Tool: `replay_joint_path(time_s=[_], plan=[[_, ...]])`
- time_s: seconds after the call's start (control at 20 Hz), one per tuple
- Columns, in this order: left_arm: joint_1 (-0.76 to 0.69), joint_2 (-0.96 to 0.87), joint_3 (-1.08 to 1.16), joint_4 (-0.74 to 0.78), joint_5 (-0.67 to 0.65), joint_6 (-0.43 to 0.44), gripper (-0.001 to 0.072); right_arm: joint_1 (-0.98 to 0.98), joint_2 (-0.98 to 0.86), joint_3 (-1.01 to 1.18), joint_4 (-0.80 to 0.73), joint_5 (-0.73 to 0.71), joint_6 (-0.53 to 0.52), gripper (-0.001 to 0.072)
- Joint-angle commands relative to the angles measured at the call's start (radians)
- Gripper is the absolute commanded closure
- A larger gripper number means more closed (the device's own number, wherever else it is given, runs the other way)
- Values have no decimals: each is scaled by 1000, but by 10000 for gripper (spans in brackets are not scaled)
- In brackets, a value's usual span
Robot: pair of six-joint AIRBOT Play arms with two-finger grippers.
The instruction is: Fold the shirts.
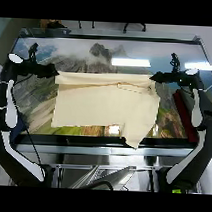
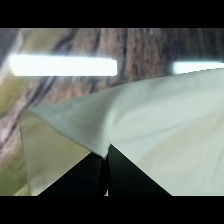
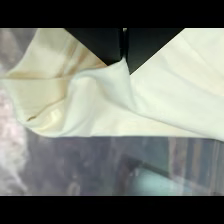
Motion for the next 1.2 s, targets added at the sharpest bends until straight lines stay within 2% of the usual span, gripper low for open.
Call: replay_joint_path(time_s=[0.0,0.2,0.4,0.55,0.6,0.65,0.7,0.85,0.95,1.05,1.15], plan=[[-10,-2,-101,45,84,-7,697,24,0,-2,-164,33,46,693],[-39,-2,-140,130,182,-6,696,59,0,-2,-325,-18,120,693],[-51,-2,-139,224,199,-6,695,76,1,-2,-337,-40,131,693],[-56,-2,-104,215,162,-7,691,92,8,1,-333,-31,132,671],[-56,-2,-75,215,127,-7,574,98,22,1,-332,-26,144,535],[-55,-2,-35,215,76,-8,45,99,47,1,-333,-19,163,372],[-55,-2,13,214,19,-33,31,97,81,2,-336,-12,186,308],[-42,-2,158,224,-201,-120,33,60,210,1,-369,48,271,308],[-16,5,185,224,-360,-174,52,11,292,-22,-389,167,332,317],[8,55,76,224,-472,-193,52,-46,385,-135,-389,262,365,322],[32,172,-181,224,-458,-185,52,-100,517,-351,-388,277,383,328]])
